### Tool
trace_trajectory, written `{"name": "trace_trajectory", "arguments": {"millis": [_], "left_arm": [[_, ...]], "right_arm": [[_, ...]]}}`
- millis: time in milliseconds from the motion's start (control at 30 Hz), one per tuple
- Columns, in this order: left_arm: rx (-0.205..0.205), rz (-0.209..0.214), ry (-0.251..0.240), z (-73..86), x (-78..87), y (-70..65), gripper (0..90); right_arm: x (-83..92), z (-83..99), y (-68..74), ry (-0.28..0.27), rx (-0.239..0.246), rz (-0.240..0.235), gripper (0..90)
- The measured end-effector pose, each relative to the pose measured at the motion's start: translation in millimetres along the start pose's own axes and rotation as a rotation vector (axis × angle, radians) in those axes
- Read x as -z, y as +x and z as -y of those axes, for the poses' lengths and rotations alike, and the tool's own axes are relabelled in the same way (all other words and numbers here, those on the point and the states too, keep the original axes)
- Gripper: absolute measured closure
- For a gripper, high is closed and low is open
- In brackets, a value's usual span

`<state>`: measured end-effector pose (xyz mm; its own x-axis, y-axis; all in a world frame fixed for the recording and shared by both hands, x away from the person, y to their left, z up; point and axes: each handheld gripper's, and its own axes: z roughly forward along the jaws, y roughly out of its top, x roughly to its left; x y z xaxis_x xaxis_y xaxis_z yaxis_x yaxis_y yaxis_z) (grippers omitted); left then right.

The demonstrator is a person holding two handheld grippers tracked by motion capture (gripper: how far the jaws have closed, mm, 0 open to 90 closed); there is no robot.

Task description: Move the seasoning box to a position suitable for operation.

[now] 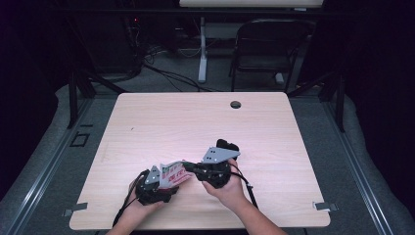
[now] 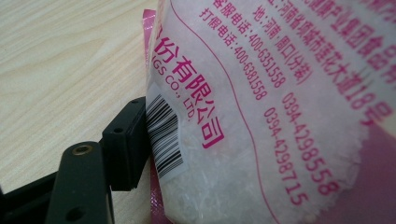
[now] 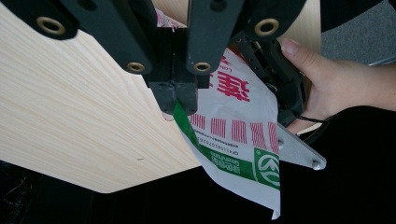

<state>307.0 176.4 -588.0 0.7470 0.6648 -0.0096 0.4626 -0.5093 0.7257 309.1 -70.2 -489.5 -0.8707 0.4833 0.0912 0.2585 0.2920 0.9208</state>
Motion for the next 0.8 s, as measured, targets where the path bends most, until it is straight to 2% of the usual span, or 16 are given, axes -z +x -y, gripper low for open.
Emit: {"name": "trace_trajectory", "arguments": {"millis": [300, 433, 633, 800], "left_arm": [[0.003, -0.017, -0.004, -1.1, -0.7, -0.8, 38.0], [0.02, -0.02, -0.011, -0.6, -0.7, -1.5, 42.3], [-0.001, -0.038, -0.02, -0.1, 0.4, -3.4, 51.7], [-0.009, -0.052, -0.024, 0.1, 0.6, -4.9, 54.8]], "right_arm": [[0.0, -0.1, 0.3, -0.004, -0.003, 0.001, 90.0], [0.3, -0.2, 0.4, -0.005, -0.003, -0.001, 90.0], [1.0, -0.4, 1.0, -0.001, 0.001, 0.001, 90.0], [1.2, -0.6, 1.1, -0.001, 0.004, 0.001, 90.0]]}}
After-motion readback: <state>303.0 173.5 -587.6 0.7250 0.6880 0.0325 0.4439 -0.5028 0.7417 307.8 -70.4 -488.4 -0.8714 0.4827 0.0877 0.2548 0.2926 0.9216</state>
